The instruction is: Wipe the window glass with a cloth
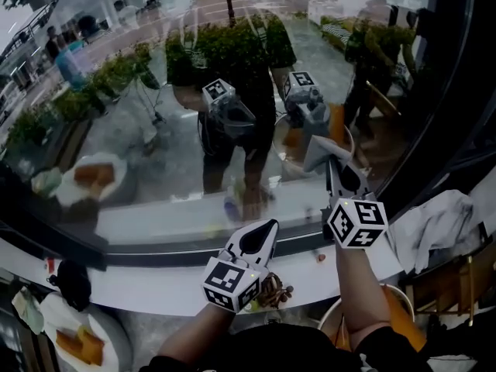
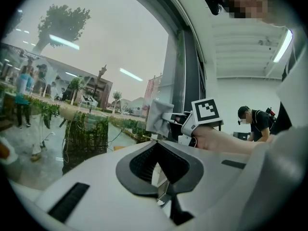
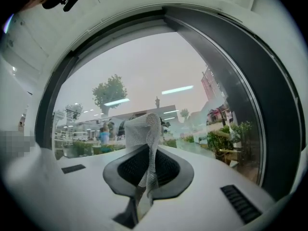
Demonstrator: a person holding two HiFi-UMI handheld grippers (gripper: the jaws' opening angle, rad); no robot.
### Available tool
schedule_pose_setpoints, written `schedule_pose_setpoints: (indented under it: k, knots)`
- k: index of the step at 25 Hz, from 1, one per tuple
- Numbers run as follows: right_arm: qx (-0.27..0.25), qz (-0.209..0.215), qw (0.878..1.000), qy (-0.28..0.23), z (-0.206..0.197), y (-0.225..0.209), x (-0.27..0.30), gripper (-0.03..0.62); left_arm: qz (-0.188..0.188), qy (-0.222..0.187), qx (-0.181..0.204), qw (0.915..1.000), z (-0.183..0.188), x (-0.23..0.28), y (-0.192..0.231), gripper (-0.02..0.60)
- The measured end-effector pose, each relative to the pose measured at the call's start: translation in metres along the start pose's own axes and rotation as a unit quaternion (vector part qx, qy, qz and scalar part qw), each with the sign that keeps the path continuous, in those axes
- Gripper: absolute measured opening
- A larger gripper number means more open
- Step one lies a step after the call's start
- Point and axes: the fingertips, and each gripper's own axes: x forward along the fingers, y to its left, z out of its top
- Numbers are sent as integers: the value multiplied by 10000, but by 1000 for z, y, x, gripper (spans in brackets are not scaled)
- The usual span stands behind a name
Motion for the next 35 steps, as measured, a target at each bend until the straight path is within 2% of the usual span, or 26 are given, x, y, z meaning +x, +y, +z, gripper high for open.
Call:
schedule_pose_setpoints:
  k: [6,18,24,35]
  knots:
    - [63,-130,9998,116,-12,-3,14,41,15,29,19,10000,0,-1,12,8]
    - [48,-430,9991,-34,-11,8,24,41,126,-6,-98,9999,2,-13,43,8]
    - [135,-419,9990,-22,-11,7,22,41,125,-59,-74,9999,2,-13,37,8]
    - [89,-184,9997,-101,-3,63,36,41,300,-239,55,9993,6,-51,63,8]
